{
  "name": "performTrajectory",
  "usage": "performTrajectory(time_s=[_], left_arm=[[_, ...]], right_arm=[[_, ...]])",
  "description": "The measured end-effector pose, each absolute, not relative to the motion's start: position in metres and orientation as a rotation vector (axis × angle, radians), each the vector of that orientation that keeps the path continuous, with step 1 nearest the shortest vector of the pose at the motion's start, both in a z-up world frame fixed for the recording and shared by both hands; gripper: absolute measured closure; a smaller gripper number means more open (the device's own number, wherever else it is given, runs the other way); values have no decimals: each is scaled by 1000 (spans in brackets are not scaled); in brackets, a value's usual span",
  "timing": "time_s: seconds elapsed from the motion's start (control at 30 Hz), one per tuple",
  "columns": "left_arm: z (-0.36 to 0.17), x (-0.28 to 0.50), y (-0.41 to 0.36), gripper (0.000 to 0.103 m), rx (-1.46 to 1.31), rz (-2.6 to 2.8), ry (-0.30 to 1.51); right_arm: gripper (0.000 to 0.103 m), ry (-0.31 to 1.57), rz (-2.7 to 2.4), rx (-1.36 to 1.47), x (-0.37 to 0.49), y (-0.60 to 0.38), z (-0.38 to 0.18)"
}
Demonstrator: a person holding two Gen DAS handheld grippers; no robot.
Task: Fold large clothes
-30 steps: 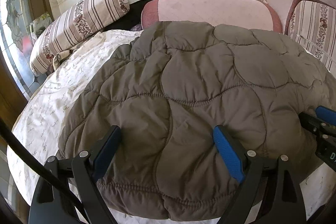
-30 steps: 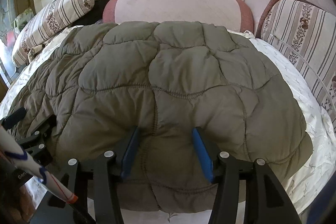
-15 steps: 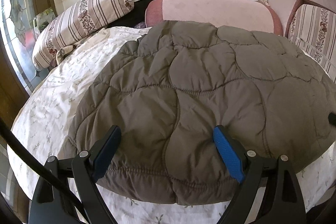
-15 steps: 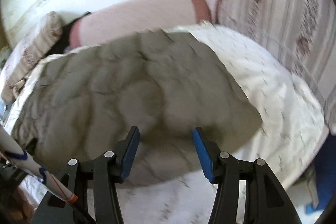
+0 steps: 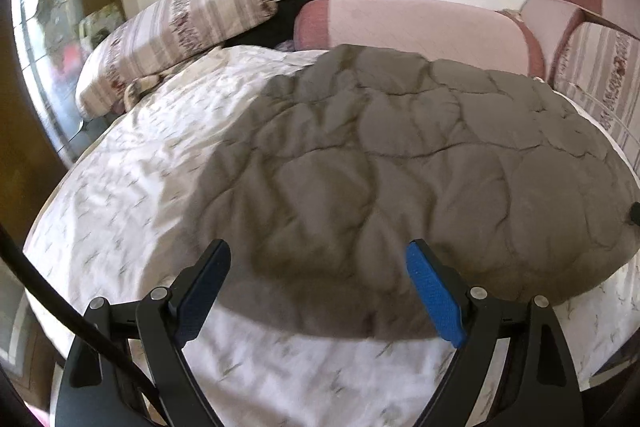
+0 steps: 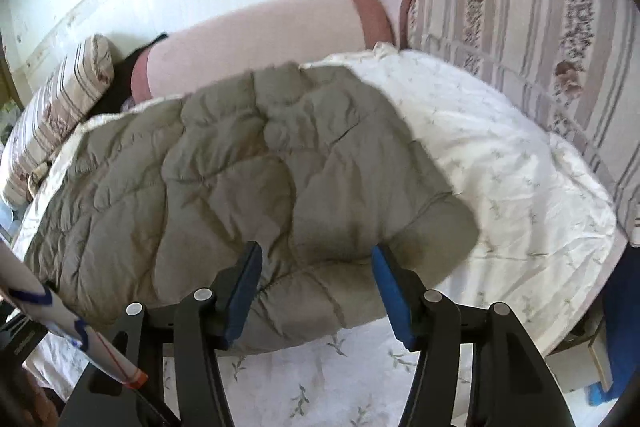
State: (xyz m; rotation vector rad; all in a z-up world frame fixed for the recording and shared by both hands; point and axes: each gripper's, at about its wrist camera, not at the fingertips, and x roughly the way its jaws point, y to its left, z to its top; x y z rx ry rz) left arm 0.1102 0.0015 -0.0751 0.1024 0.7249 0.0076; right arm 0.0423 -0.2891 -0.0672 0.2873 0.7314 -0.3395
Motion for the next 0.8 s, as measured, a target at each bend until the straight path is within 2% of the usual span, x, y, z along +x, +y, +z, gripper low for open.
performTrajectory(time_s=[0.23,0.33,0.5,0.7,0.8], left_arm=[[-93,123,25,13,51,65,804],[-103,119,25,12,48,72,773],[-108,123,28,12,13,58,770],[-108,123,32,12,-14,53,765],[-109,122,36,13,-45,40,767]], right_arm=[[41,808,-385,378,38,-313,-83],[36,865,-350,484,42,-326,-101],[33,890,-314,602,45,-342,-116],[33,868,-364,473,42,-324,-105],[36,831,-396,388,34,-310,-90]])
